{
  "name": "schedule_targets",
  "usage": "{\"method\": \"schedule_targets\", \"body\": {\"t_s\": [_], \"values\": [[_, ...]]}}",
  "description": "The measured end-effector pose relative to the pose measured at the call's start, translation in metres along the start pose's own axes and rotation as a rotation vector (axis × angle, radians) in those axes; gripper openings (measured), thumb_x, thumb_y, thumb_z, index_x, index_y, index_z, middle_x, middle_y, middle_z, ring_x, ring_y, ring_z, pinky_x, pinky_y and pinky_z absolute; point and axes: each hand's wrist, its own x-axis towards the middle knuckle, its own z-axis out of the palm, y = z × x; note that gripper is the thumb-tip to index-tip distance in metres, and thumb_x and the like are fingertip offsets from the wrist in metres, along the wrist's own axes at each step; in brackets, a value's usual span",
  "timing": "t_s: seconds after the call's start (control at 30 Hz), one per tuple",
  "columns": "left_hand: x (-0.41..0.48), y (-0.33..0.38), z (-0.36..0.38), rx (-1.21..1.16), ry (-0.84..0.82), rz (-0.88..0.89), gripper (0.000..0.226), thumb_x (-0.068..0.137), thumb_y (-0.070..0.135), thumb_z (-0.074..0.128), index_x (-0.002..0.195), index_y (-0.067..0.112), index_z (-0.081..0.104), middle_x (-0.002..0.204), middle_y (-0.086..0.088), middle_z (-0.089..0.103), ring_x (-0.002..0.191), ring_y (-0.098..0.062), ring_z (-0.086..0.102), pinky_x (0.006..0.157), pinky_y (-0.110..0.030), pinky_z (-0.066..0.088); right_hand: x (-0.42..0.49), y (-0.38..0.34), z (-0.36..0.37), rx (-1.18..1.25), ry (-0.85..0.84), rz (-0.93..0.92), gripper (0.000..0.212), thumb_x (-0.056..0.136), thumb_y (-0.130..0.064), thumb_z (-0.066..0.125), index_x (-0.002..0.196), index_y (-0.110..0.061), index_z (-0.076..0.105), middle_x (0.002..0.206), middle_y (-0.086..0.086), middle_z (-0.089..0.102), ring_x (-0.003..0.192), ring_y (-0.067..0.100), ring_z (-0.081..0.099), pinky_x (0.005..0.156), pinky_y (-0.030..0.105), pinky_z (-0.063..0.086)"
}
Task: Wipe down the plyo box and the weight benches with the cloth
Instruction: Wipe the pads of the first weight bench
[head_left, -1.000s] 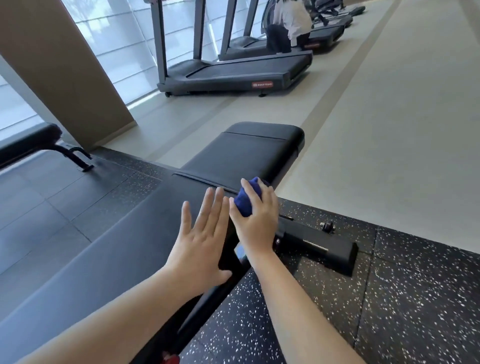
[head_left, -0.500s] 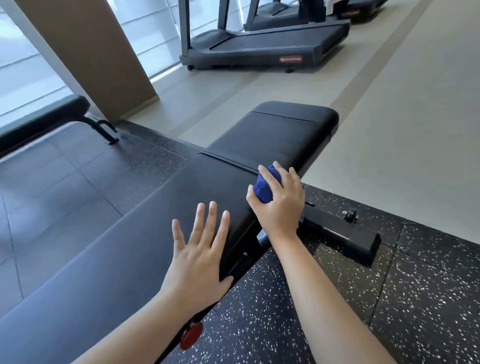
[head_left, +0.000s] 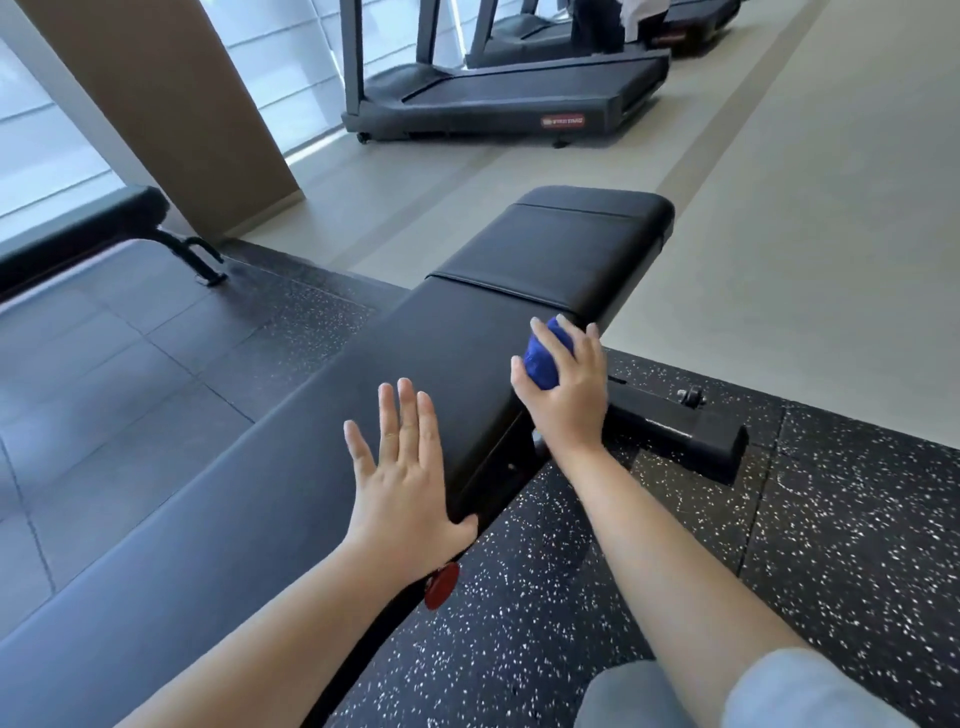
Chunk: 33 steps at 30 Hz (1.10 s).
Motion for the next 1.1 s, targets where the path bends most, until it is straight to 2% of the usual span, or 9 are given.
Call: {"method": "schedule_targets", "body": {"t_s": [0.1,0.23,0.33,0.43,0.6,0.7,0.83,0.97,1.1], "values": [[-0.035,-0.021,0.011,0.031,0.078,0.009,0.125,0.052,0.062,0.066,0.143,-0.003,0.009,0.151,-0.024,0.007,0.140,-0.035,-0.003,0.106,-0.064,-0.001,0.012,0.008,0.006,-0.004,0.015,0.031,0.040,0.076,-0.038,0.058,0.109,-0.018,0.070,0.116,0.010,0.062,0.119,0.044,0.049,0.091,0.057,0.045],[-0.041,-0.020,0.011,-0.018,0.093,0.017,0.116,0.056,0.059,0.063,0.145,0.007,0.009,0.153,-0.018,0.004,0.141,-0.031,-0.005,0.102,-0.059,-0.001,-0.018,-0.014,0.005,0.074,0.082,0.122,0.038,0.079,-0.035,0.061,0.110,-0.014,0.069,0.116,0.013,0.060,0.114,0.043,0.052,0.097,0.054,0.041],[-0.040,-0.020,0.009,-0.039,0.067,-0.006,0.118,0.051,0.057,0.067,0.144,0.006,0.015,0.151,-0.017,0.011,0.141,-0.032,0.004,0.100,-0.060,0.005,-0.070,-0.054,-0.002,0.087,0.032,0.082,0.038,0.080,-0.035,0.059,0.112,-0.016,0.068,0.123,0.013,0.057,0.121,0.043,0.046,0.107,0.043,0.032],[-0.040,-0.020,0.010,-0.070,0.080,-0.030,0.113,0.051,0.053,0.069,0.141,0.002,0.023,0.150,-0.018,0.020,0.139,-0.032,0.012,0.098,-0.060,0.009,-0.102,-0.077,-0.008,0.037,-0.038,0.001,0.038,0.079,-0.037,0.060,0.111,-0.019,0.068,0.125,0.011,0.057,0.123,0.040,0.045,0.105,0.048,0.035],[-0.042,-0.021,0.011,-0.134,0.083,-0.034,0.116,0.056,0.055,0.059,0.145,0.012,-0.001,0.151,-0.010,-0.007,0.141,-0.029,-0.008,0.103,-0.054,-0.005,-0.064,-0.053,-0.007,-0.106,-0.055,-0.089,0.038,0.075,-0.041,0.057,0.105,-0.022,0.071,0.120,0.010,0.061,0.122,0.044,0.046,0.088,0.054,0.043],[-0.042,-0.020,0.008,-0.170,0.073,-0.026,0.117,0.060,0.056,0.059,0.143,0.021,-0.016,0.151,-0.005,-0.016,0.139,-0.025,-0.021,0.103,-0.050,-0.017,-0.023,-0.028,-0.001,-0.083,-0.014,-0.015,0.040,0.075,-0.041,0.055,0.104,-0.018,0.072,0.117,0.014,0.061,0.120,0.047,0.046,0.090,0.058,0.044],[-0.041,-0.018,0.004,-0.181,0.043,-0.043,0.118,0.070,0.057,0.056,0.133,0.021,-0.037,0.144,-0.001,-0.036,0.131,-0.022,-0.038,0.099,-0.047,-0.027,-0.022,-0.026,0.003,-0.034,-0.001,0.055,0.040,0.077,-0.040,0.056,0.107,-0.016,0.071,0.113,0.014,0.060,0.115,0.046,0.049,0.096,0.057,0.040],[-0.039,-0.018,0.002,-0.200,0.046,-0.050,0.117,0.071,0.057,0.057,0.139,0.016,-0.029,0.143,-0.001,-0.036,0.132,-0.022,-0.037,0.102,-0.049,-0.021,-0.071,-0.063,-0.001,-0.012,0.033,0.054,0.039,0.077,-0.038,0.058,0.107,-0.017,0.070,0.116,0.014,0.059,0.113,0.044,0.051,0.101,0.049,0.036],[-0.037,-0.020,-0.001,-0.223,0.001,-0.082,0.116,0.071,0.057,0.058,0.144,0.007,-0.018,0.152,-0.009,-0.024,0.136,-0.023,-0.029,0.108,-0.052,-0.012,-0.102,-0.089,-0.006,-0.046,-0.029,0.005,0.040,0.076,-0.042,0.057,0.108,-0.021,0.070,0.119,0.010,0.061,0.117,0.041,0.050,0.094,0.054,0.042]]}}
